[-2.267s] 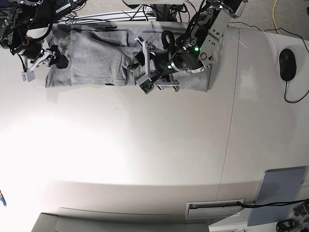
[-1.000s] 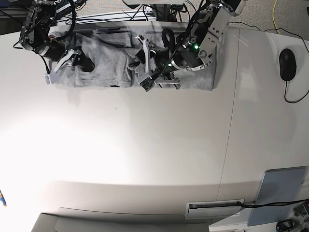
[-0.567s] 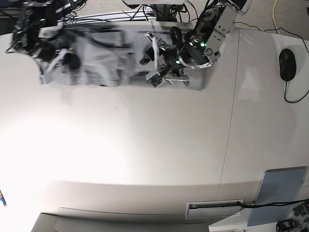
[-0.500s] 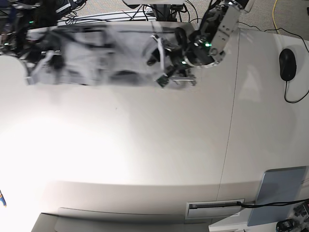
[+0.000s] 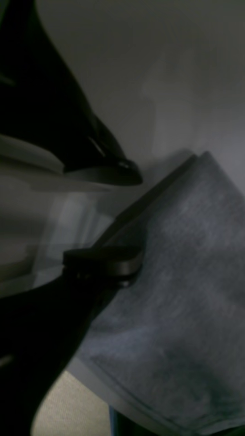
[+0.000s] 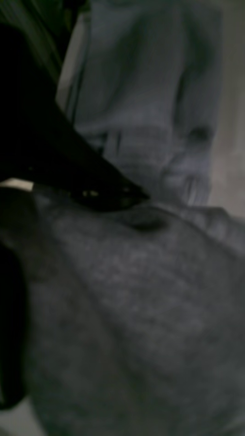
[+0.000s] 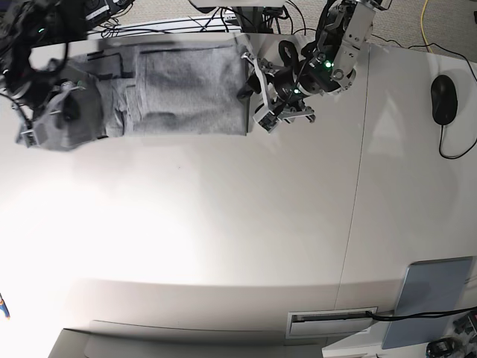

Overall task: Fold the T-shirt properly
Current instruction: 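Lift the strip end with the right gripper and fold it toward the left gripper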

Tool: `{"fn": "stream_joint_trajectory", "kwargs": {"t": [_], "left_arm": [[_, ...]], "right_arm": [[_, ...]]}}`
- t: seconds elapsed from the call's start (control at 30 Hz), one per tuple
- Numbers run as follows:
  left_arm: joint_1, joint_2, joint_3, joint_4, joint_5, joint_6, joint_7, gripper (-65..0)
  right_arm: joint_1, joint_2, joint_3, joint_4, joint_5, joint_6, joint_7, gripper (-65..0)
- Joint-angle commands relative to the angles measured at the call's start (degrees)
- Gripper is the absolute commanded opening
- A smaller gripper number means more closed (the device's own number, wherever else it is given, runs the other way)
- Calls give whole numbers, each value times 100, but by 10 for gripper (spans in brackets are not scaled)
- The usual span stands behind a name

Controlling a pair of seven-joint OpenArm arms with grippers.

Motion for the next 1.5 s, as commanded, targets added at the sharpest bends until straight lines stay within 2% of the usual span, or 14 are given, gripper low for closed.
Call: {"fn": "stream_joint_trajectory", "kwargs": {"t": [0.0, 0.13, 0.3, 0.4, 0.6, 0.73, 0.83, 0.93, 1.03, 1.17, 1.27, 1.43, 1.47], "left_arm": [[-50, 22, -7, 87, -63, -74, -144, -350], [-55, 22, -7, 87, -61, -105, -140, -350], [-55, 15, -7, 87, -59, -105, -138, -350], [-55, 17, -7, 87, -59, -107, -142, -350], [-55, 15, -7, 87, -59, -109, -142, -350], [-55, 15, -7, 87, -59, -109, -140, -350], [-55, 15, -7, 87, -59, -107, -138, -350], [-55, 15, -11, 87, -59, -109, -120, -350], [-57, 13, -11, 87, -57, -107, -120, -350], [-68, 2, -13, 90, -57, -107, -122, -350], [-74, -15, -138, 111, -57, -111, -118, -350], [-72, -15, -743, 234, -199, -162, -52, -350], [-72, -15, -890, 264, -328, -293, -7, -350]], "right_arm": [[-42, -79, -63, 306, 109, 24, 155, -650], [-192, -758, -817, 977, -378, -256, 459, -650], [-142, -1314, -2232, 1110, -1434, -798, 916, -650], [-144, -1513, -3154, 1108, -2142, -1180, 1152, -650], [-144, -1565, -4612, 1108, -3536, -1878, 1453, -650], [-144, -1563, -5101, 1108, -4096, -1810, 1556, -650], [-146, -1565, -5237, 1108, -4140, -1222, 1585, -649], [-149, -1565, -5278, 1110, -4135, -761, 1659, -517], [-146, -1565, -5278, 1110, -3969, -728, 1770, -414], [-144, -1565, -5276, 1117, -3285, -717, 2070, -405], [-144, -1589, -5276, 1117, -2564, -422, 2490, -405], [-118, -1690, -5263, 1121, -2527, -389, 2879, -405], [-81, -1687, -5263, 1121, -2559, -393, 2855, -405]]}}
